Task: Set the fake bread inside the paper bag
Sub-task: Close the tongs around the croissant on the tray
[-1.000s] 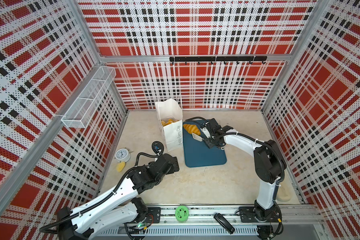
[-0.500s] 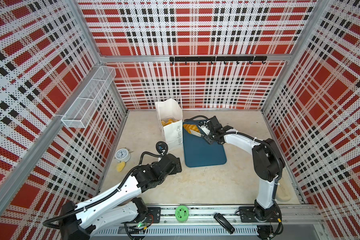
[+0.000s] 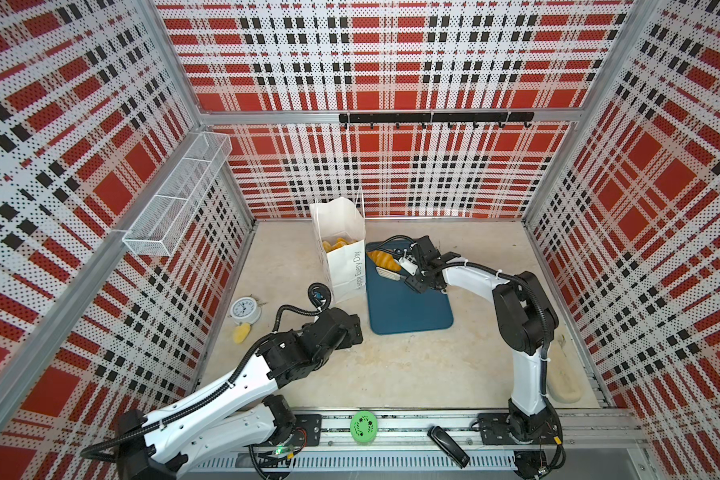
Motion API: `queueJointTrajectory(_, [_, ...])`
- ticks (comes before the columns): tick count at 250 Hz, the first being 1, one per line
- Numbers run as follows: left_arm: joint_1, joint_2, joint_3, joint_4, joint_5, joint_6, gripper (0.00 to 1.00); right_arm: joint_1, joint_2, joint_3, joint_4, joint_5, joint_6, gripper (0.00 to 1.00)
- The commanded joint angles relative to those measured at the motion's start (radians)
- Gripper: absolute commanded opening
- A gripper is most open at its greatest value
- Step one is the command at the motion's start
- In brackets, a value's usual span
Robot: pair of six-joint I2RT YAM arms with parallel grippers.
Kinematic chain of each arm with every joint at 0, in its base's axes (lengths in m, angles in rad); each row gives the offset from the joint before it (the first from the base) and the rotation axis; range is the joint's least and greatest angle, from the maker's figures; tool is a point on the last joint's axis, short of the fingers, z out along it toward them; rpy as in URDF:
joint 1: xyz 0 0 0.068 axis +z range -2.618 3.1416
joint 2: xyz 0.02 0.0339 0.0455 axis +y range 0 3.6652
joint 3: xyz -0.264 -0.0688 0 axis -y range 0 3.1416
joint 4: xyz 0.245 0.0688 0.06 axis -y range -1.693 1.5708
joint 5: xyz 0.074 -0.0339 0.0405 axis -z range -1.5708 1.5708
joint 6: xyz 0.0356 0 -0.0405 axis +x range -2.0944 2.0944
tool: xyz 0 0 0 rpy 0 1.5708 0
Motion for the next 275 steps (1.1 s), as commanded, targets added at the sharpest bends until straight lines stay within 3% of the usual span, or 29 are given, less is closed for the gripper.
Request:
queueJointTrajectory(1, [-0.006, 0.009, 0.023, 0.013, 0.001, -0.007, 1.0, -0.003, 0.023, 0.057, 0.028, -0.017, -0.018, 0.65])
queueJointTrajectory(48, [-0.004, 0.011, 0.03, 0.013, -0.002, -0.002, 0.99, -0.003, 0.039, 0.077, 0.014, -0.027, -0.012, 0.64])
queueJointTrajectory(118, [-0.004, 0.022, 0.043, 0.013, -0.005, 0.006, 0.99, -0.003, 0.053, 0.11, -0.064, -0.003, -0.023, 0.53])
queueJointTrajectory(196, [-0.004, 0.036, 0.069, 0.015, -0.005, 0.03, 0.99, -0.005, -0.006, 0.059, -0.088, -0.021, 0.019, 0.42])
queueJointTrajectory(275, [-0.006, 0.033, 0.086, 0.016, -0.007, 0.058, 0.99, -0.01, -0.103, -0.039, -0.079, -0.041, 0.07, 0.37])
